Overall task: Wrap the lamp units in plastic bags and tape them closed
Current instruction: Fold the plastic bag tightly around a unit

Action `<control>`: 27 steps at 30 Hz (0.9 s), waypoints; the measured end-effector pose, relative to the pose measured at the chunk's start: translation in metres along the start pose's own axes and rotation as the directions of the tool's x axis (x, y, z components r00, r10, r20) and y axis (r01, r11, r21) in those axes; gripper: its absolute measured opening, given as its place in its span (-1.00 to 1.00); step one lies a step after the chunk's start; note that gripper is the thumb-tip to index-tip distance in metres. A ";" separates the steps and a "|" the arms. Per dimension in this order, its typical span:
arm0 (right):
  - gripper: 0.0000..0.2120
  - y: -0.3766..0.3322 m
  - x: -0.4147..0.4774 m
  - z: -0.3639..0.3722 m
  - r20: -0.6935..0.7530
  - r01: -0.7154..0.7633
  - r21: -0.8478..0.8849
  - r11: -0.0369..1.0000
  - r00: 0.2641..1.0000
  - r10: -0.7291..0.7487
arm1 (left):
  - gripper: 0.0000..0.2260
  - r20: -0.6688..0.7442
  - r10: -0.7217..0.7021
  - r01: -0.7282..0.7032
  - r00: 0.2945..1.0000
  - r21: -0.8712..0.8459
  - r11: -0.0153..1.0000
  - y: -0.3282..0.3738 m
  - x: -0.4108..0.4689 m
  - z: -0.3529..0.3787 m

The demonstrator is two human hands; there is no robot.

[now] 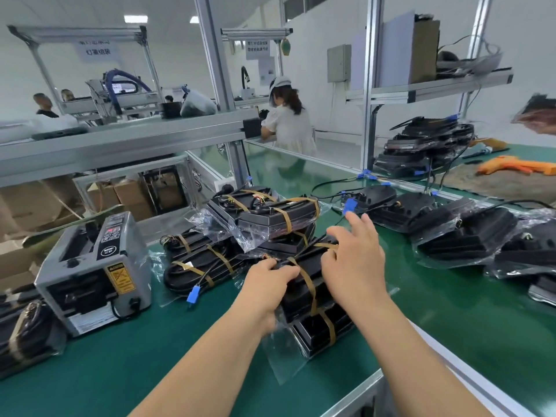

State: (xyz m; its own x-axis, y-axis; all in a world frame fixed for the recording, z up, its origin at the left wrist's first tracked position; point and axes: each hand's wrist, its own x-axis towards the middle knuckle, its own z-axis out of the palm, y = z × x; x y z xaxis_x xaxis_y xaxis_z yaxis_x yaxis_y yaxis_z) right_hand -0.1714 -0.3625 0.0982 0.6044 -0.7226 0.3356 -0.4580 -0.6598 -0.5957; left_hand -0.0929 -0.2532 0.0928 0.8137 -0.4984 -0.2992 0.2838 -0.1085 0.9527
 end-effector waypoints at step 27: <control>-0.47 -0.183 -0.080 0.132 0.408 -0.067 0.856 0.512 0.695 -0.592 | -0.69 -0.549 0.010 -0.277 0.835 -0.406 0.871 -0.076 -0.079 -0.226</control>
State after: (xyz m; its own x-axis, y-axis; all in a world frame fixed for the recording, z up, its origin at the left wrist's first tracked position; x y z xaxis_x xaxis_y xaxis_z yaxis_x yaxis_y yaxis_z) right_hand -0.0502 -0.1564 0.0844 0.9573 -0.0274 0.2878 0.2831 -0.1132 -0.9524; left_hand -0.0644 -0.0115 0.0326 0.9614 0.0552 -0.2697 0.2275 0.3923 0.8912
